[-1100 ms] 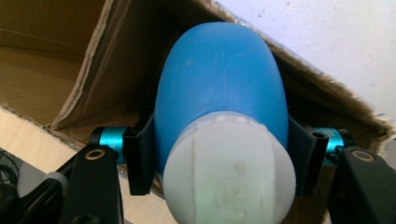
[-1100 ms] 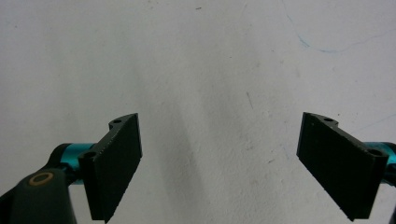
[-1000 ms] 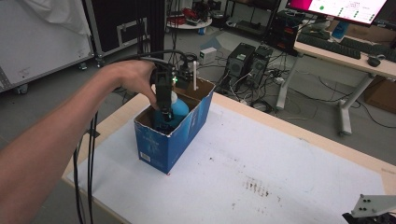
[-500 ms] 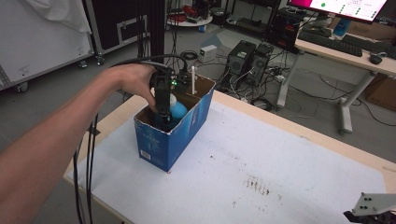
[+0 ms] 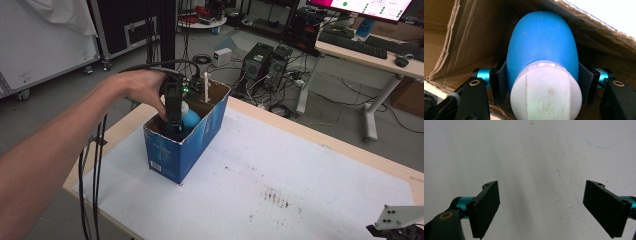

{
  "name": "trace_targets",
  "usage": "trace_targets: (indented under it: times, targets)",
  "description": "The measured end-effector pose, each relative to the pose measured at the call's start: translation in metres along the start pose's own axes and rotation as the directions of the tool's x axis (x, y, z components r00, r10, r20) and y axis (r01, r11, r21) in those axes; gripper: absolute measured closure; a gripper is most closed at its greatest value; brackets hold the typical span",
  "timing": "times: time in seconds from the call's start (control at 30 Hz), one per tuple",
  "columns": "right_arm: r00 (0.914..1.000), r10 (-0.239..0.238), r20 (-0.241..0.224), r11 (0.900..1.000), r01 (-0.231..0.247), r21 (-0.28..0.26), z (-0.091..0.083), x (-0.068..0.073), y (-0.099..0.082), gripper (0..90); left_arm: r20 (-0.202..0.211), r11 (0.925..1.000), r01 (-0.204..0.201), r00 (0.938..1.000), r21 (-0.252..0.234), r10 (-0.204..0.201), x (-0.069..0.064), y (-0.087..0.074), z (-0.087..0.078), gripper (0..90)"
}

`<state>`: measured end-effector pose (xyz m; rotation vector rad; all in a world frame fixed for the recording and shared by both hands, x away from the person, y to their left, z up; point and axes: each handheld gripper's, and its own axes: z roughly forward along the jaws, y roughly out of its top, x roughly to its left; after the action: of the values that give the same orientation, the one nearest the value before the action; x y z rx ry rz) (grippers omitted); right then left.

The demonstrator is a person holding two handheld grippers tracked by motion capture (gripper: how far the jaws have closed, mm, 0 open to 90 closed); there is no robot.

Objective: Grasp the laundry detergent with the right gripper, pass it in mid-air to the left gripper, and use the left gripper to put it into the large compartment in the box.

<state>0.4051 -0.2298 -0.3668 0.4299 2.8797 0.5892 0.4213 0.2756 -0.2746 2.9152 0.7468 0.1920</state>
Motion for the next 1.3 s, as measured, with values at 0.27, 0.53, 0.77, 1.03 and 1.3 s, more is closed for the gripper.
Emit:
trace_targets:
  times: [0.27, 0.53, 0.77, 1.03, 1.3]
  targets:
    - [1.0, 0.001, 0.0, 1.0, -0.001, 0.002, 0.0, 0.0, 0.0, 13.3, -0.005, 0.9999, 0.012, 0.9999, 0.003, -0.012, 0.0, 0.0, 0.002, 35.5]
    - [1.0, -0.001, -0.003, 1.0, 0.001, 0.003, 0.001, 0.002, 0.0, 13.3, -0.011, 0.9996, 0.028, 0.9995, -0.01, -0.028, 0.002, 0.002, 0.001, 28.0]
    - [1.0, -0.001, -0.002, 1.0, 0.001, 0.008, -0.001, 0.002, -0.001, 13.3, -0.031, 0.9991, 0.036, 0.9989, -0.023, -0.037, 0.004, 0.002, -0.008, 25.4]
    - [1.0, 0.003, 0.002, 1.0, -0.003, 0.009, -0.003, 0.002, -0.003, 13.3, -0.051, 0.9993, 0.033, 0.9981, -0.015, -0.033, 0.003, 0.004, -0.02, 25.4]
    - [1.0, -0.004, 0.006, 1.0, 0.004, 0.003, -0.004, 0.002, -0.003, 13.3, -0.08, 0.9999, 0.013, 0.9967, -0.011, -0.013, -0.001, 0.011, -0.041, 22.7]
